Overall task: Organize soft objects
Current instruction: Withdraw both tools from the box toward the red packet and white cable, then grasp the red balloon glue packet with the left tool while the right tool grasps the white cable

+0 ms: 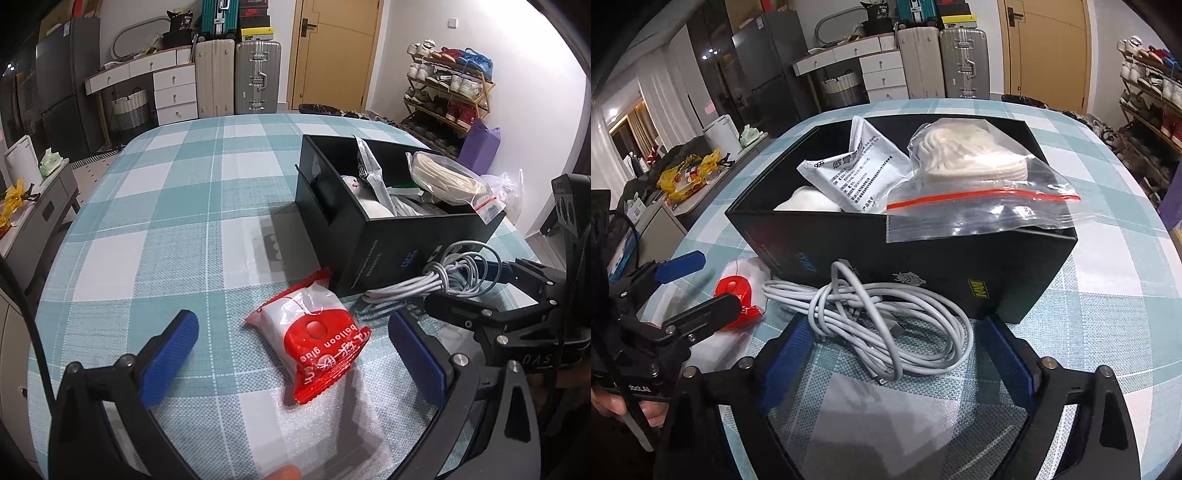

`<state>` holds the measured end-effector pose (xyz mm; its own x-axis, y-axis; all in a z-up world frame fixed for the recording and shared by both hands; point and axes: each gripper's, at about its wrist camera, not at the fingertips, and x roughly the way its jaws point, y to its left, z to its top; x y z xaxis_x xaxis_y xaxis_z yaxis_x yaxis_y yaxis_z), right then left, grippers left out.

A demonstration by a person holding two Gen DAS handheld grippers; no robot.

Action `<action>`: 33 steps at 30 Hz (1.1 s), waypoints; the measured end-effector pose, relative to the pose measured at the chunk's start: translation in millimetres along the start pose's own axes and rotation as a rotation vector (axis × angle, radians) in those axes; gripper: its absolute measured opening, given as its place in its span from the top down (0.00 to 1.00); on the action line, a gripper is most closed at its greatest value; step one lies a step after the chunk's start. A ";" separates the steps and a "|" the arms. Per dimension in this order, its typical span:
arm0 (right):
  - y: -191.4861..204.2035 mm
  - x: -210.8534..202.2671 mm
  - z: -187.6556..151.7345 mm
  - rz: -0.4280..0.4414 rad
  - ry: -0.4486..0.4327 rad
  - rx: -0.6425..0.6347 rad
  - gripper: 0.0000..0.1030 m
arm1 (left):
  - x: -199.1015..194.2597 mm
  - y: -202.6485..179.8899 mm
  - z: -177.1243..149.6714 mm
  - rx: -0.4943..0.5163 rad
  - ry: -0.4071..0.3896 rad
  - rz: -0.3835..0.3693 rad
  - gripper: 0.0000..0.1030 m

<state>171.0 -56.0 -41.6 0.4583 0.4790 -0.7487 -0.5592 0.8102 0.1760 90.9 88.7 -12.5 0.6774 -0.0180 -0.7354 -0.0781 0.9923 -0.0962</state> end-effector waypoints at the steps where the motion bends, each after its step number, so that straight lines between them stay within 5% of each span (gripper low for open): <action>1: 0.2 -0.6 0.1 0.005 -0.002 -0.003 0.20 | -0.2 -0.8 -0.2 0.001 0.001 0.000 0.00; 27: -19.6 -34.6 -20.6 0.054 -0.068 -0.009 0.26 | 14.3 -6.9 1.3 -0.038 0.062 0.010 0.02; 33: -16.7 -37.4 -21.4 0.052 -0.075 -0.014 0.26 | 16.2 -10.4 -1.0 -0.018 0.079 -0.014 0.22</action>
<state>148.3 -94.6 -30.2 0.4782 0.5450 -0.6887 -0.5934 0.7786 0.2041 102.0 78.0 -24.1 0.6187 -0.0425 -0.7845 -0.0827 0.9895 -0.1187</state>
